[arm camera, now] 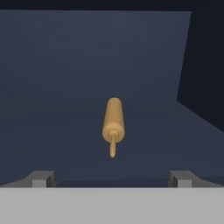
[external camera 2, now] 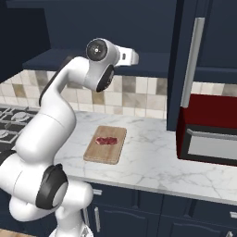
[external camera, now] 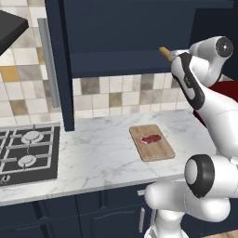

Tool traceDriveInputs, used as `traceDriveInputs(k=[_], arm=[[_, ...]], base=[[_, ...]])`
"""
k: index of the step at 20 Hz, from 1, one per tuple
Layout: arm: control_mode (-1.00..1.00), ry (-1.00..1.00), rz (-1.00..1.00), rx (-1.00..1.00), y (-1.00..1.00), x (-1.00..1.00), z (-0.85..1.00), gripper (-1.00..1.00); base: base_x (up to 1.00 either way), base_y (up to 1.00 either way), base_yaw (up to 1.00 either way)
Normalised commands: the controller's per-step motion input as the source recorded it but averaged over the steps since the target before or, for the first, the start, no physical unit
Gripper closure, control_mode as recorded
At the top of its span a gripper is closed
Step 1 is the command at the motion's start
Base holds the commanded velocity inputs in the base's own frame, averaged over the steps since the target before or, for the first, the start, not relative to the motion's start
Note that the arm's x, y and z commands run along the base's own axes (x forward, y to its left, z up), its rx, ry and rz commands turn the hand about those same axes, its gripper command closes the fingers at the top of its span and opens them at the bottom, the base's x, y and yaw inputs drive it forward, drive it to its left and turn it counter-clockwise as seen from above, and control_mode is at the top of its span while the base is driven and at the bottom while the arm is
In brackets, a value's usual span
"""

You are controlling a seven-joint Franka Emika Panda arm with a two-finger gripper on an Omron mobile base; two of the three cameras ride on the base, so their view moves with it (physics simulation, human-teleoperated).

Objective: Open the cabinet, retrieve the rolling pin, and place it next to the meat on the cutting board to prepare for tenderizing.

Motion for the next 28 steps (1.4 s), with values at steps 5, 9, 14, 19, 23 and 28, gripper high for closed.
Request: traceDriveInputs(k=[5,9,14,19,23,28], arm=[[-1.0,0.0,0.03,0.0,0.0,0.01,-0.03,-1.0],[-1.0,0.01,0.01,0.0,0.02,0.17,0.0,-1.0],[-1.0,0.05,0.0,0.0,0.0,0.33,0.0,-1.0],[-1.0,0.05,0.0,0.0,0.0,0.36,0.0,-1.0],[-1.0,0.05,0.0,0.0,0.0,0.42,0.0,-1.0],[-1.0,0.02,0.0,0.0,-0.02,0.41,0.0,-1.0]], base=[[0.0,0.0,0.0],[0.0,0.0,0.0],[0.0,0.0,0.0],[0.0,0.0,0.0],[0.0,0.0,0.0],[0.0,0.0,0.0]])
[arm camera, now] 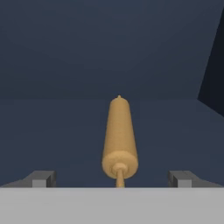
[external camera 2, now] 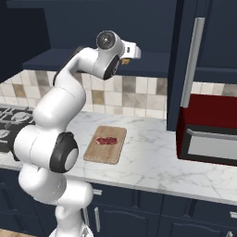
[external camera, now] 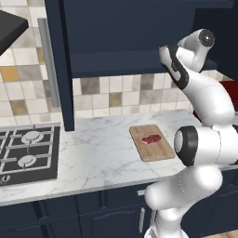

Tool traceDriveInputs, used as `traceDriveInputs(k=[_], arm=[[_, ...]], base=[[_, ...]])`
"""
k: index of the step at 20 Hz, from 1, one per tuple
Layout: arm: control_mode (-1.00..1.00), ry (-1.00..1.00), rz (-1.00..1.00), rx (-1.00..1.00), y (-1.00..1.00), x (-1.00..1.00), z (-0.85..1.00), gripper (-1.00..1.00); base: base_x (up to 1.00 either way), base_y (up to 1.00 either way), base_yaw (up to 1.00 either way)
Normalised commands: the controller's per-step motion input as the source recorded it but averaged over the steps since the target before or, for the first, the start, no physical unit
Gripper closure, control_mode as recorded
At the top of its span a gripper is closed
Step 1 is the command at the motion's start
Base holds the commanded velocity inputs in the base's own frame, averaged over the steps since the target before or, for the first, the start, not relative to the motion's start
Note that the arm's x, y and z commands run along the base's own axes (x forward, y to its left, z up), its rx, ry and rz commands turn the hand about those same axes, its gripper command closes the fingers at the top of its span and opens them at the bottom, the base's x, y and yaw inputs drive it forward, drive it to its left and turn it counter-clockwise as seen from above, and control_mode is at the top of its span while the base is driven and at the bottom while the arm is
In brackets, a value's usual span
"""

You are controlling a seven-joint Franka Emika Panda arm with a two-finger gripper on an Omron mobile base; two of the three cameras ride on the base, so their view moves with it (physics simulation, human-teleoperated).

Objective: Open the cabinet, retrieve the rolling pin, and place it next to the meat on the cutting board to prepare for tenderizing.

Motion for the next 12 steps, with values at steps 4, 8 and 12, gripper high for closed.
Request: traceDriveInputs(k=[4,8,12], arm=[[-1.0,0.04,0.0,0.0,-0.05,0.39,0.0,-1.0],[-1.0,0.04,0.0,0.02,-0.09,0.26,0.0,-1.0],[-1.0,0.0,0.0,0.02,-0.09,0.12,-0.13,-1.0]], base=[[0.0,0.0,0.0],[0.0,0.0,0.0],[0.0,0.0,0.0]])
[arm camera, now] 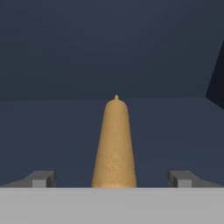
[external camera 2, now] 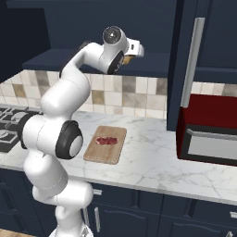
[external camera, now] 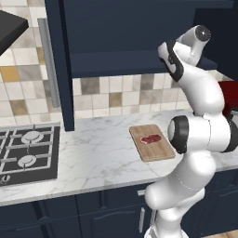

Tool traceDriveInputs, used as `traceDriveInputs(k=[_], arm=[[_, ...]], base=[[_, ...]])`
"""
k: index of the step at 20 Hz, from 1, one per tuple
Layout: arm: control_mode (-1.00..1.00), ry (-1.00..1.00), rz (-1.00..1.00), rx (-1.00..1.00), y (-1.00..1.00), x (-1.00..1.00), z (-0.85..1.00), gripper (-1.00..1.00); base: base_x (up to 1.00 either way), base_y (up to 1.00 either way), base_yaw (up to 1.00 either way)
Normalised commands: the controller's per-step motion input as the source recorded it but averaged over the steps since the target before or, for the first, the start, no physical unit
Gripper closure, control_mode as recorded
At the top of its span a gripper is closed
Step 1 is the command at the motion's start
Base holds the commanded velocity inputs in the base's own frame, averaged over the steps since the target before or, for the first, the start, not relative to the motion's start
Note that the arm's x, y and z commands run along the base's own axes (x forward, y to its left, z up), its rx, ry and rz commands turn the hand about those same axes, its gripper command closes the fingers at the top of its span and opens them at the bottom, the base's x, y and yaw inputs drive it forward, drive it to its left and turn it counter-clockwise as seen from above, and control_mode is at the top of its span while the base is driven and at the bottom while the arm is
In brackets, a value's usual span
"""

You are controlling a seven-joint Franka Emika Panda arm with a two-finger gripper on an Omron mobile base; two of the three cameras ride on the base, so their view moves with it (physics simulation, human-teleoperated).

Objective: Open the cabinet, retrieve the rolling pin, and place it next to the meat on the cutting board to prepare for tenderizing.

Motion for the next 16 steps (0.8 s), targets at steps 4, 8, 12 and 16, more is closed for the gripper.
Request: traceDriveInputs(k=[4,8,12,16], arm=[[-1.0,0.0,0.0,0.01,-0.06,0.05,-0.28,-1.0],[-1.0,0.0,0.0,0.0,-0.01,0.0,-0.4,-1.0],[-1.0,0.0,0.0,0.0,0.0,0.05,-0.27,-1.0],[-1.0,0.0,0.0,0.0,0.1,0.18,-0.17,1.0]], base=[[0.0,0.0,0.0],[0.0,0.0,0.0],[0.0,0.0,0.0],[0.0,0.0,0.0]])
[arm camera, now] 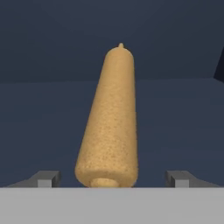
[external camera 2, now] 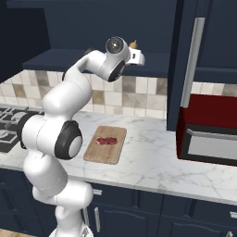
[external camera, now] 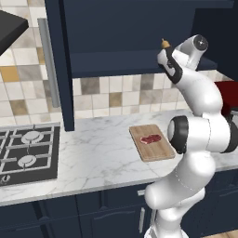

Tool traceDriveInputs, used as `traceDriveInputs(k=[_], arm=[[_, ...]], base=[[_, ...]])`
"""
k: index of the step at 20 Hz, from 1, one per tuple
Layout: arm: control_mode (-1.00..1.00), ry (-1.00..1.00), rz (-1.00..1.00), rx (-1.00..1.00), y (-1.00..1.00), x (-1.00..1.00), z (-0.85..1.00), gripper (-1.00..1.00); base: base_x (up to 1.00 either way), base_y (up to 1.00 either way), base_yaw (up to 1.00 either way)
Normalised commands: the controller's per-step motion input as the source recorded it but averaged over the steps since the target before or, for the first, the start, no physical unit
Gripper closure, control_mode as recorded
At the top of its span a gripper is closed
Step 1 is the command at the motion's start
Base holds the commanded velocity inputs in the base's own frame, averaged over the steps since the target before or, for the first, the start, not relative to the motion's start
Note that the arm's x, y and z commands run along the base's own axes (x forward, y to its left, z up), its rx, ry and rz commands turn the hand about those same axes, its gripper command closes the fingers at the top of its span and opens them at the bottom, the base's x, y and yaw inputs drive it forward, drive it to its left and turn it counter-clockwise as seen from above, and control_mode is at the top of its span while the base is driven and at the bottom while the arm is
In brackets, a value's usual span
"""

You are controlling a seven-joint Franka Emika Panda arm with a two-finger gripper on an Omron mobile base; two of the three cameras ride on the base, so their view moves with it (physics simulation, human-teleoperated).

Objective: Open the cabinet, retrieve the rolling pin, and place it next to the meat on the cutting board to prepare for tenderizing.

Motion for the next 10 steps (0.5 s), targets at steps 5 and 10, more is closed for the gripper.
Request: traceDriveInputs(k=[5,10], arm=[[-1.0,0.0,0.0,0.0,0.05,0.17,-0.09,1.0],[-1.0,-0.02,0.0,0.0,0.0,0.01,-0.06,1.0]], base=[[0.0,0.0,0.0],[0.0,0.0,0.0]])
